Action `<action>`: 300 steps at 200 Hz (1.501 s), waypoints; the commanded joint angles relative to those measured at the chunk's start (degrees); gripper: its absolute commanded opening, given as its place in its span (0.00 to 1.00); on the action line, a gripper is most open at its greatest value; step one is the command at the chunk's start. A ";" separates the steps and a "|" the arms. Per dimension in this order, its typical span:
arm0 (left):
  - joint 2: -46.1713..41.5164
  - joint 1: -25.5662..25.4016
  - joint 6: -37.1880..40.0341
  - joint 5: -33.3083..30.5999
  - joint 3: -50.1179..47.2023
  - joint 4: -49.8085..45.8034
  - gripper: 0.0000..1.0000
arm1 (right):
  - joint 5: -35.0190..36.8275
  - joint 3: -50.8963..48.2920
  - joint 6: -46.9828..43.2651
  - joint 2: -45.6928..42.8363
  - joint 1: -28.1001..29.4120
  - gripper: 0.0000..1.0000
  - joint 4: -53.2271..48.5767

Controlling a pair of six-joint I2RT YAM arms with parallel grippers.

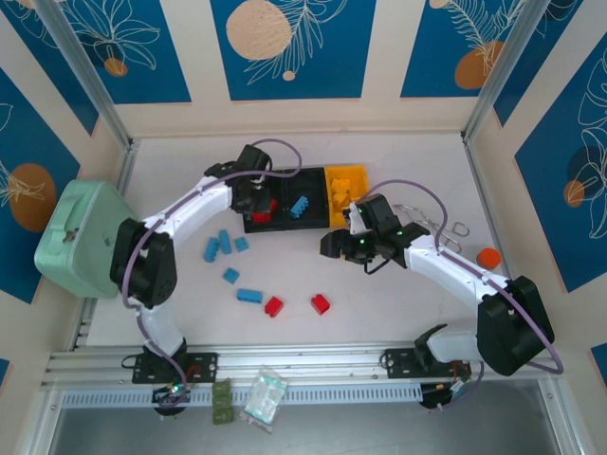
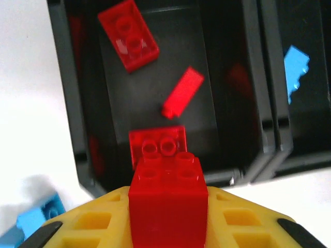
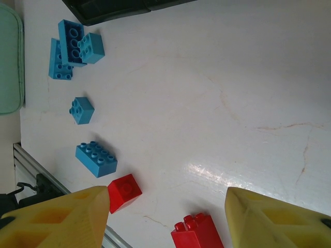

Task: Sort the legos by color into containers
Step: Place the lego in the container, then pick up the lego from the middle-left of the table.

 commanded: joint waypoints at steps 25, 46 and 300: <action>10.91 1.95 3.30 -2.45 13.09 -5.86 0.32 | 0.04 -1.54 1.34 -0.67 0.36 0.61 0.71; 14.15 1.93 3.86 -3.39 16.96 -7.31 0.33 | 0.22 -1.54 1.45 -0.62 0.36 0.61 0.52; -17.63 -8.65 13.99 17.20 -18.92 -2.61 0.58 | -13.03 -0.58 -3.23 -3.39 -10.57 0.62 -9.94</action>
